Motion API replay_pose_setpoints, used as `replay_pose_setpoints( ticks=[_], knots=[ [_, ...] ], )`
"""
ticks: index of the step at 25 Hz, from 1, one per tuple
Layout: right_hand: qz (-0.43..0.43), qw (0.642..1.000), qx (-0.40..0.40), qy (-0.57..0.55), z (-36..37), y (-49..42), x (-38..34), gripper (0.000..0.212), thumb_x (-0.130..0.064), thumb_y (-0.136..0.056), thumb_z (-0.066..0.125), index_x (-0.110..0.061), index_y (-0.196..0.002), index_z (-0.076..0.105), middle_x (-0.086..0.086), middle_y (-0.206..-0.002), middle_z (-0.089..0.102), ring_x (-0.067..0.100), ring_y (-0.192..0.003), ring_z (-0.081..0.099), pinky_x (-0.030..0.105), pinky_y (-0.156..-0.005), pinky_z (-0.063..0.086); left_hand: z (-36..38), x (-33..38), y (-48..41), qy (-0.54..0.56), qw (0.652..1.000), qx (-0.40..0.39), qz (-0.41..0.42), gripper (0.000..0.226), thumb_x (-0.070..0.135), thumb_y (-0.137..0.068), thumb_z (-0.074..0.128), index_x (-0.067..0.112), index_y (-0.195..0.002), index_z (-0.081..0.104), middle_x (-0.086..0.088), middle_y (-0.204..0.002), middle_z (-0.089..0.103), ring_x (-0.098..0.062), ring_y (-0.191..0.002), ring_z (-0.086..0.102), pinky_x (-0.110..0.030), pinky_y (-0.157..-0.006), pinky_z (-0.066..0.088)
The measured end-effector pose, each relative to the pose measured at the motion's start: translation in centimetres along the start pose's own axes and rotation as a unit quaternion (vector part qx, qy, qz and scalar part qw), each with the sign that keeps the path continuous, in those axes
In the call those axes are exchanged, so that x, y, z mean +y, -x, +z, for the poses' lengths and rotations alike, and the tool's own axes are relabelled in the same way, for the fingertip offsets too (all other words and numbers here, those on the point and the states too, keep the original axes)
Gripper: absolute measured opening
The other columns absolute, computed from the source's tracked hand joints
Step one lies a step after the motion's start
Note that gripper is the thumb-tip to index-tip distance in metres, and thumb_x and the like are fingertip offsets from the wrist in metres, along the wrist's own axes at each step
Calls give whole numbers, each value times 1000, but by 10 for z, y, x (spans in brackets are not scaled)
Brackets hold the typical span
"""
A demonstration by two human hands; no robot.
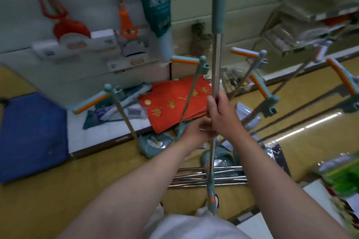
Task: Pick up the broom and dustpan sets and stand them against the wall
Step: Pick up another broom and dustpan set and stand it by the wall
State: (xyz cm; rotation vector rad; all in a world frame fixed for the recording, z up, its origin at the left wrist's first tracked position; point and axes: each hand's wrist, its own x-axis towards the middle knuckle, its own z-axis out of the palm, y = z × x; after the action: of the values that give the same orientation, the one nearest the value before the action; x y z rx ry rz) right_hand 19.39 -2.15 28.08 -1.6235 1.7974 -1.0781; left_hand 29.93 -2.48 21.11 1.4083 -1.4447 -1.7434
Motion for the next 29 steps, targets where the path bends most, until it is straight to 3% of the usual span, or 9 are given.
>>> replay_pose_setpoints(
  ticks=[3,6,9,12,15,18,23,25,29],
  knots=[
    [16,998,-50,-36,33,-13,-6,18,-19,-102,53,-3,-97,47,-8,-71,48,-1,-61,51,35,-64,36,-76,-10,5,105,986,115,-64,12,17,-87,77,18,-96,69,-7,-98,71,-13,-81,66,-29,-71,54],
    [38,990,-116,-70,70,-19,-9,16,-22,-103,51,-10,-95,47,-2,-73,56,-3,-61,55,36,-66,46,-155,-25,16,179,899,378,-130,14,26,-85,77,20,-87,65,-5,-96,72,-25,-88,69,-38,-86,58],
    [62,982,-162,-79,100,-23,-12,17,-25,-104,50,-25,-89,43,2,-83,63,13,-84,69,45,-77,52,-202,-31,29,187,842,491,-124,34,25,-84,79,16,-109,58,-3,-108,66,-26,-101,65,-36,-88,53],
    [82,975,-194,-68,126,-28,-18,13,-33,-103,50,-28,-91,45,9,-96,67,26,-97,67,48,-84,52,-235,-29,21,143,871,464,-74,61,24,-83,80,21,-137,53,8,-128,56,-13,-116,53,-28,-93,42],
    [100,972,-206,-43,149,-32,-20,15,-34,-100,53,-21,-93,49,2,-89,61,20,-83,60,46,-82,49,-253,-27,6,90,928,356,-69,59,27,-85,78,18,-139,57,4,-140,57,-15,-125,53,-29,-96,41],
    [114,973,-199,-33,165,-35,-26,15,-29,-101,53,-21,-90,48,-5,-78,50,15,-72,49,39,-75,43,-256,-24,0,61,953,289,-58,47,24,-89,74,14,-133,61,1,-134,61,-19,-124,56,-29,-95,40],
    [130,969,-201,50,175,-39,-34,20,-36,-101,52,-17,-101,60,3,-93,63,24,-89,58,33,-75,41,-254,-32,-4,11,973,209,-98,29,37,-88,75,22,-110,64,4,-117,64,-20,-122,58,-30,-95,40],
    [144,968,-198,59,176,-39,-38,26,-39,-101,52,-16,-103,63,3,-94,66,24,-90,60,32,-75,39,-251,-27,1,7,973,195,-122,38,45,-90,70,24,-120,62,4,-123,60,-19,-124,54,-32,-101,39],
    [161,964,-205,42,177,-38,-41,18,-37,-99,57,-21,-102,64,1,-98,68,23,-95,62,32,-80,44,-250,-11,9,96,979,166,-75,15,26,-93,70,20,-105,65,8,-103,64,-16,-114,60,-30,-97,41]
  ],
)
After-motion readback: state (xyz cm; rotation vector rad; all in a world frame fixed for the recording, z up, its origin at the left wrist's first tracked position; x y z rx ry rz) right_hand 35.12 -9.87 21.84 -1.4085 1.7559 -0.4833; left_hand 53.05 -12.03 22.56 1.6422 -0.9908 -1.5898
